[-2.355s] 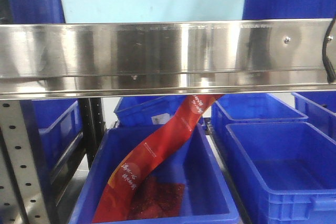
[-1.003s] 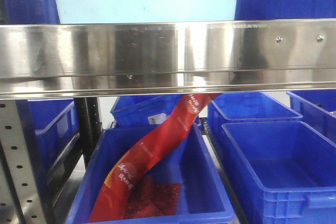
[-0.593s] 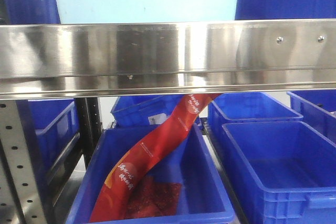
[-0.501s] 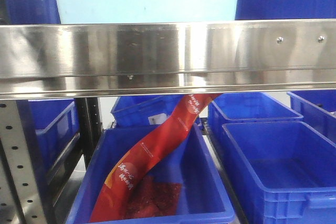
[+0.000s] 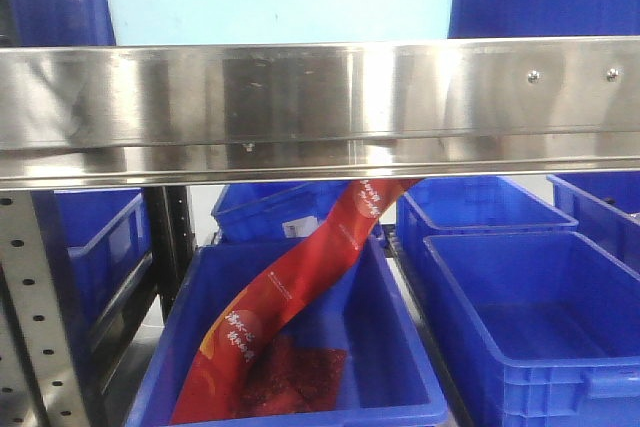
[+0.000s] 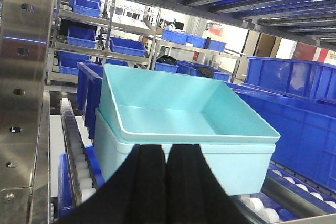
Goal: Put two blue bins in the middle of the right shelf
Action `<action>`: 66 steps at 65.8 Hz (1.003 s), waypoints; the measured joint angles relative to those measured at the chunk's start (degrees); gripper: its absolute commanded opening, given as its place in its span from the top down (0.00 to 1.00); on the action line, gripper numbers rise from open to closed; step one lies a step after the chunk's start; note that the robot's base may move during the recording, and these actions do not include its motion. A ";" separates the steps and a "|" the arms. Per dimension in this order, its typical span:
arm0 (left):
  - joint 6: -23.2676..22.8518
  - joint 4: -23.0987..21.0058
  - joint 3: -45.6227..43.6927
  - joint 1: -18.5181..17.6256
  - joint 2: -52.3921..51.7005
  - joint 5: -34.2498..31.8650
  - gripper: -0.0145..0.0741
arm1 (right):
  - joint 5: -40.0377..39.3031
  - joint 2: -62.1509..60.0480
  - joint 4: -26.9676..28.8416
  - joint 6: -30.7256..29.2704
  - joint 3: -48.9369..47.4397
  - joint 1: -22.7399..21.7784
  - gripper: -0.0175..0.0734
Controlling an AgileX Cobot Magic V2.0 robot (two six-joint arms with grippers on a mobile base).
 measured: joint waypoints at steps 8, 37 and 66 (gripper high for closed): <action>0.00 0.00 0.04 0.00 0.00 0.00 0.96 | 0.23 -0.29 -0.10 0.00 0.63 0.00 0.99; 0.00 0.00 0.13 0.00 0.00 0.14 0.96 | 0.24 -21.08 -0.22 -2.56 22.32 -16.06 0.99; 0.00 0.00 0.13 0.00 0.00 0.18 0.96 | -3.04 -31.38 -0.22 -4.87 34.84 -17.58 0.99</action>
